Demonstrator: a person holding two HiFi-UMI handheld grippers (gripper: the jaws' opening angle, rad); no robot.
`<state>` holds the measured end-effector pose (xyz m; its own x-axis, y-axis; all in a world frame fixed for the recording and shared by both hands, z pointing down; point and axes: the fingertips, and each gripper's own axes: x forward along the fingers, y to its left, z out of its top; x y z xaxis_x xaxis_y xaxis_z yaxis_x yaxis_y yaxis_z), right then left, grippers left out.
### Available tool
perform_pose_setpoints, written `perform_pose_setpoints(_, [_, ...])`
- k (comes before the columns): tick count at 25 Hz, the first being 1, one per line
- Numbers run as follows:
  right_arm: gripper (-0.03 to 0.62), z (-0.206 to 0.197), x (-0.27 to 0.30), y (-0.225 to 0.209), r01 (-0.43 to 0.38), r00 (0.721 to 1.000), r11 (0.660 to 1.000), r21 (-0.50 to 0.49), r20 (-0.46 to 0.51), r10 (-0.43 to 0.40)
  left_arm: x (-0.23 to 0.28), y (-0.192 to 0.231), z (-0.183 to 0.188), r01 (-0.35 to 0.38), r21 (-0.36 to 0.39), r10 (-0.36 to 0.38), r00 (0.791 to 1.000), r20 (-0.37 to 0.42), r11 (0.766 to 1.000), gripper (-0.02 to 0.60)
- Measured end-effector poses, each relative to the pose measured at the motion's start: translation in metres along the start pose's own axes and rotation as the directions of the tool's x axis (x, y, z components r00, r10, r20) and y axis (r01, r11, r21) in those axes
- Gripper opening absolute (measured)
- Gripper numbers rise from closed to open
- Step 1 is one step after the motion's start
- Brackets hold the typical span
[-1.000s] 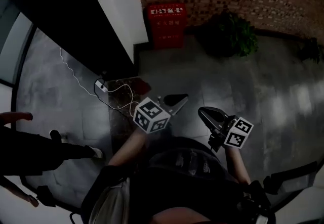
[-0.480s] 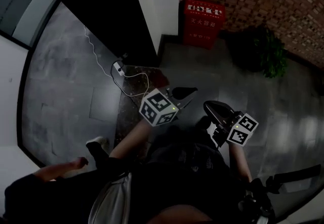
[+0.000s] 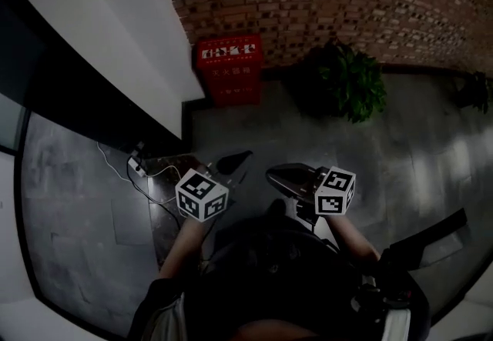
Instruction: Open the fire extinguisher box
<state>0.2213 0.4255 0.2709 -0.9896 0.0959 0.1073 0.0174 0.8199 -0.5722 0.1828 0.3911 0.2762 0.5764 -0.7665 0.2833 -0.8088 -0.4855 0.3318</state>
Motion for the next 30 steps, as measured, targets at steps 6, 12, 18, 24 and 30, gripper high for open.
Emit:
perform_pose_setpoints(6, [0.001, 0.04, -0.044, -0.061, 0.053, 0.998, 0.998, 0.036, 0.02, -0.054, 0.075, -0.001, 0.029, 0.044, 0.038, -0.043, 0.999, -0.029, 0.998, 0.003])
perform_pose_setpoints(12, [0.002, 0.068, -0.013, -0.099, 0.094, 0.993, 0.995, 0.039, 0.063, -0.096, 0.093, 0.04, 0.061, 0.107, 0.142, -0.1, 0.994, -0.05, 0.984, 0.003])
perform_pose_setpoints(18, [0.001, 0.102, 0.061, -0.116, 0.122, 0.986, 0.992, 0.041, 0.107, -0.126, 0.074, 0.103, 0.065, 0.206, 0.086, -0.201, 0.977, -0.069, 0.975, 0.003])
perform_pose_setpoints(24, [0.002, 0.128, 0.107, -0.137, 0.195, 0.972, 0.979, 0.056, 0.122, -0.201, 0.075, 0.156, 0.082, 0.301, 0.089, -0.293, 0.952, -0.091, 0.949, 0.003])
perform_pose_setpoints(30, [0.002, 0.143, 0.103, -0.133, 0.319, 0.934, 0.946, 0.058, 0.151, -0.325, 0.084, 0.165, 0.088, 0.414, 0.043, -0.408, 0.907, -0.102, 0.909, 0.003])
